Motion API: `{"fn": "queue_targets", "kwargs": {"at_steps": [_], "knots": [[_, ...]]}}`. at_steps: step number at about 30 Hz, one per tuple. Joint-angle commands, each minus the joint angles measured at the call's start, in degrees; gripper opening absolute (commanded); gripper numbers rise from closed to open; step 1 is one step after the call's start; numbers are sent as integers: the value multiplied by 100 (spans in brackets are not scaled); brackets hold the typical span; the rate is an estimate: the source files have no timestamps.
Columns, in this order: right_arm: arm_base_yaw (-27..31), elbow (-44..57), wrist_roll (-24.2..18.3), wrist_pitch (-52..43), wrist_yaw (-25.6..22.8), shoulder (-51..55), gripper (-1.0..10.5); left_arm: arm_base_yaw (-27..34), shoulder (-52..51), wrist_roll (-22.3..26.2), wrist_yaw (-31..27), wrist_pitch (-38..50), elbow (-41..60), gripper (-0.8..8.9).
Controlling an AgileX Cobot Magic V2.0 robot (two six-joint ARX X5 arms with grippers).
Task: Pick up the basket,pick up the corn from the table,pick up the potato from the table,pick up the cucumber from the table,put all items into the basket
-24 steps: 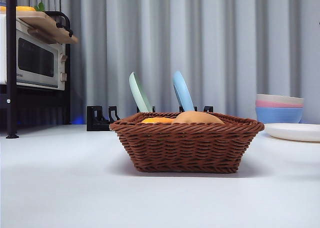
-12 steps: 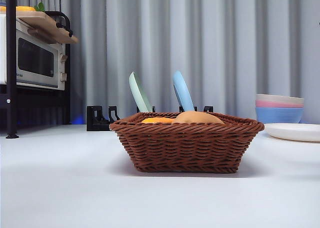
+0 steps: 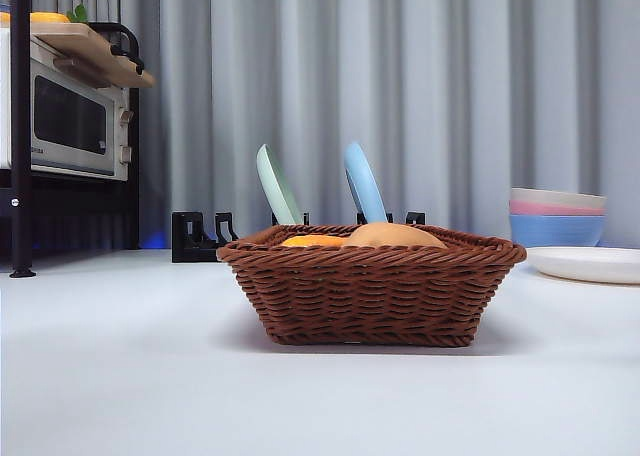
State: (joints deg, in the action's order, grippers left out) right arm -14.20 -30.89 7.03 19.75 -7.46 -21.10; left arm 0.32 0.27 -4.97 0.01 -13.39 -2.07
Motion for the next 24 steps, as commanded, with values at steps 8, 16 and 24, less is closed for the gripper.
{"fn": "queue_targets", "kwargs": {"at_steps": [8, 16, 24], "knots": [[1014, 2120, -219, -1287, 1117, 1458, 1, 15, -4, 24, 9, 46, 96, -4], [1185, 2820, -214, -1290, 1486, 1893, 1, 15, -4, 24, 9, 46, 96, -4], [1185, 3058, -155, -1163, 1491, 2105, 1, 15, -4, 24, 9, 46, 96, -3]]}}
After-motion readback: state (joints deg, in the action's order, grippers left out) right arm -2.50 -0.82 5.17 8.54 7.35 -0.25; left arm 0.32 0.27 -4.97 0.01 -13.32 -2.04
